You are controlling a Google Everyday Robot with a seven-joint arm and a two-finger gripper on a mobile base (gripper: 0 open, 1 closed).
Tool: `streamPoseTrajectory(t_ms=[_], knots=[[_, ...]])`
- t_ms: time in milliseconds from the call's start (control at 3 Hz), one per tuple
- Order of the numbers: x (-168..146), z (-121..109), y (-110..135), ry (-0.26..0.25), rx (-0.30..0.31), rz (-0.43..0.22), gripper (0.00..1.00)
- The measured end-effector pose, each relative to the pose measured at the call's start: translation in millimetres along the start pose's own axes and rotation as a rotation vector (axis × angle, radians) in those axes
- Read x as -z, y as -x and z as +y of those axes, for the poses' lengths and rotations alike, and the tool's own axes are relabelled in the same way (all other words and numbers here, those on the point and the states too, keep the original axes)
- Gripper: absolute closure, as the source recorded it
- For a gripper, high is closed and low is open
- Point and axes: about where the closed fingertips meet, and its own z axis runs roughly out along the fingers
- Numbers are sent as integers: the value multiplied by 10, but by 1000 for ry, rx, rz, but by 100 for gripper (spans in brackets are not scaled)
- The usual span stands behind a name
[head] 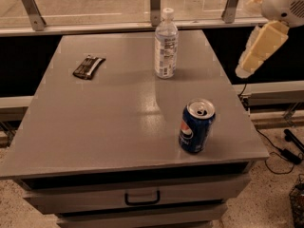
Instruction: Move blue plastic bottle near pepsi can
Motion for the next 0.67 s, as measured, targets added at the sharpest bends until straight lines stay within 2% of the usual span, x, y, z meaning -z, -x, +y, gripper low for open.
streamPoseTrajectory(t_ms=[667], knots=[[-463,-474,621,-55,22,-248,0]])
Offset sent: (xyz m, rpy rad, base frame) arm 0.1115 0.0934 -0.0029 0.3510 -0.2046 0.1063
